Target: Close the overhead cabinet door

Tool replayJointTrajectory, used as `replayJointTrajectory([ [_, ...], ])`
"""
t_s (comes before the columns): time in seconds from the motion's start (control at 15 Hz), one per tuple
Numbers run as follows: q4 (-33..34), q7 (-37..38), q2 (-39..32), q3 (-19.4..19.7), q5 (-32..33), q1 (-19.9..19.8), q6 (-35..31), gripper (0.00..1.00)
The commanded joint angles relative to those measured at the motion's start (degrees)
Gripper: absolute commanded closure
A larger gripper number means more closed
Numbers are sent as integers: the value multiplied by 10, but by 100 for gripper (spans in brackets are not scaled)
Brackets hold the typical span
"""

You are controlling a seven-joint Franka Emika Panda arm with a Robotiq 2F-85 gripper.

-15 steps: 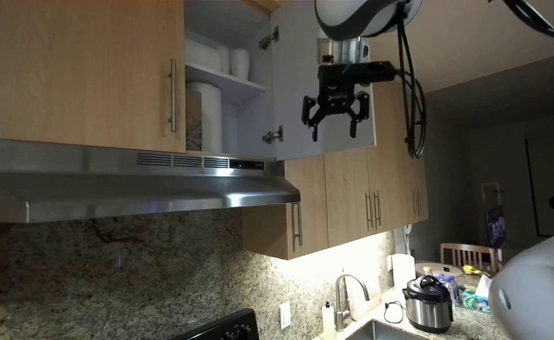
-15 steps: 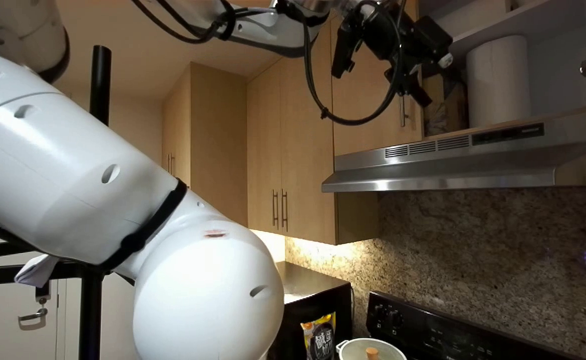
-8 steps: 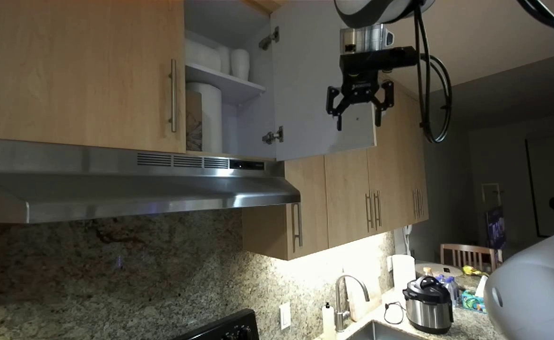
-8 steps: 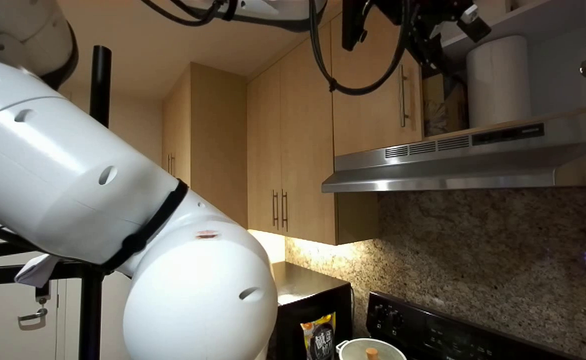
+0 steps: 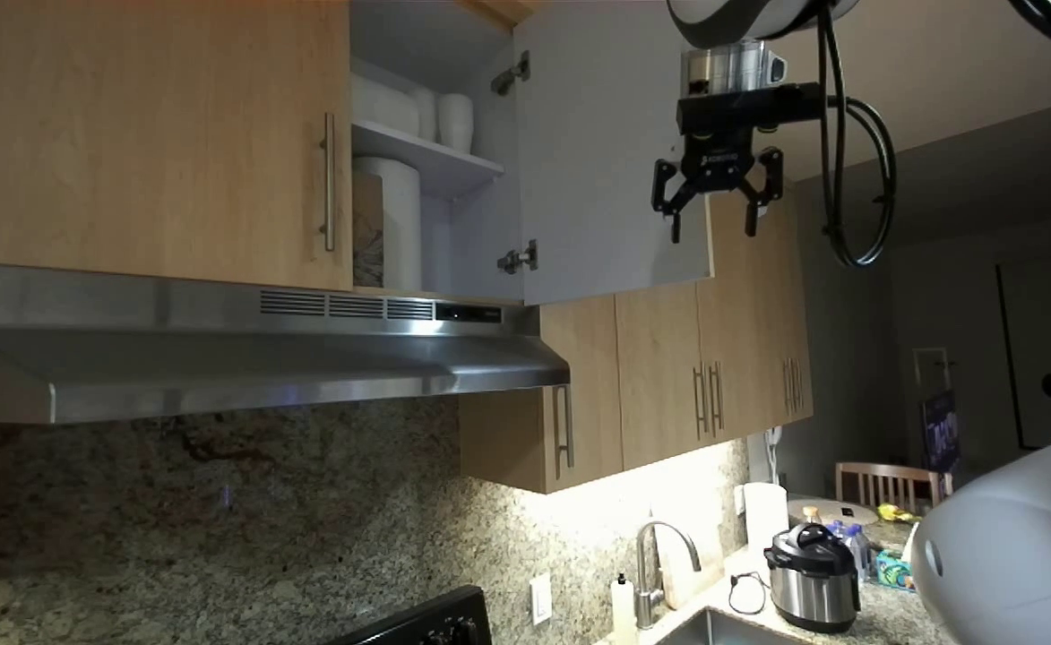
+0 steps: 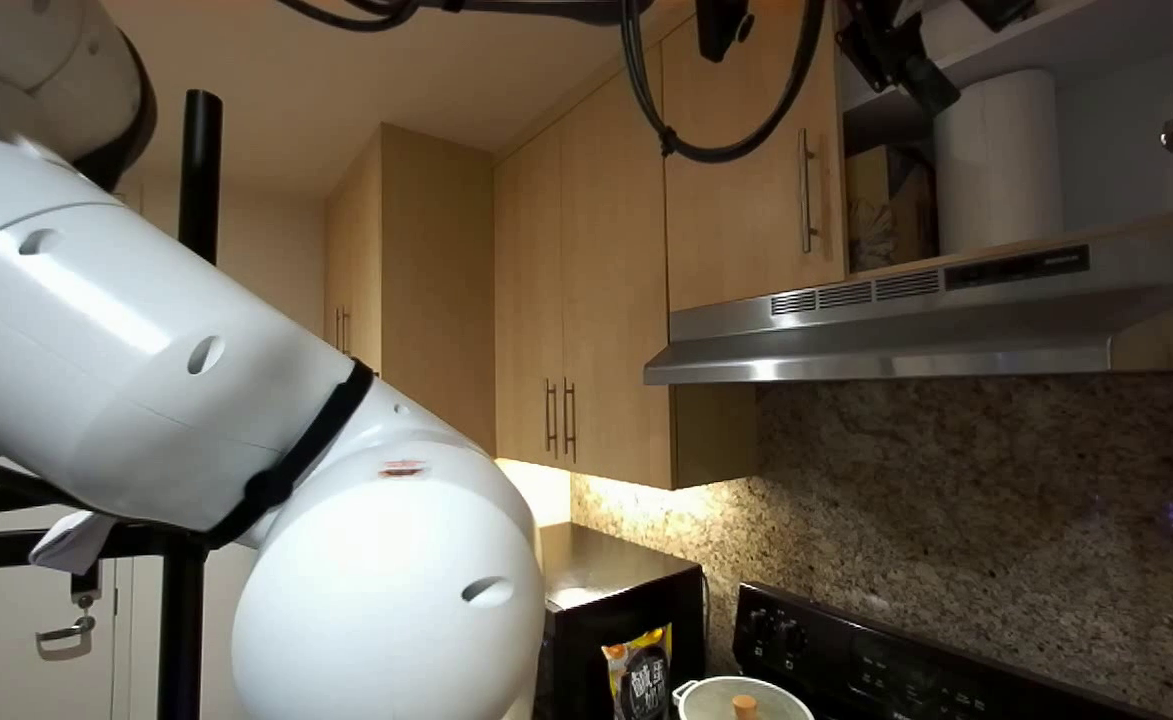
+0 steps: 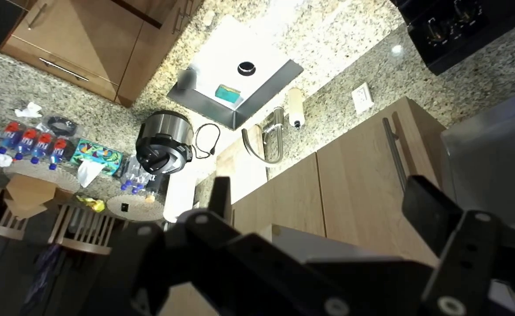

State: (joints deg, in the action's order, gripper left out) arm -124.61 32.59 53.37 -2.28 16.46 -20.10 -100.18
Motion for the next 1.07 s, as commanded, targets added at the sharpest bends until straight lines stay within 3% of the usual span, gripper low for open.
replayJointTrajectory([
  [0.0, 2, 1, -1, 1, 1, 2, 2, 0],
  [0.2, 18, -7, -15, 13, 5, -1, 0, 0],
  [0.47, 71, -34, -44, 64, -16, 9, -9, 0],
  [1.0, 180, -194, -124, 167, -118, 76, 13, 0],
])
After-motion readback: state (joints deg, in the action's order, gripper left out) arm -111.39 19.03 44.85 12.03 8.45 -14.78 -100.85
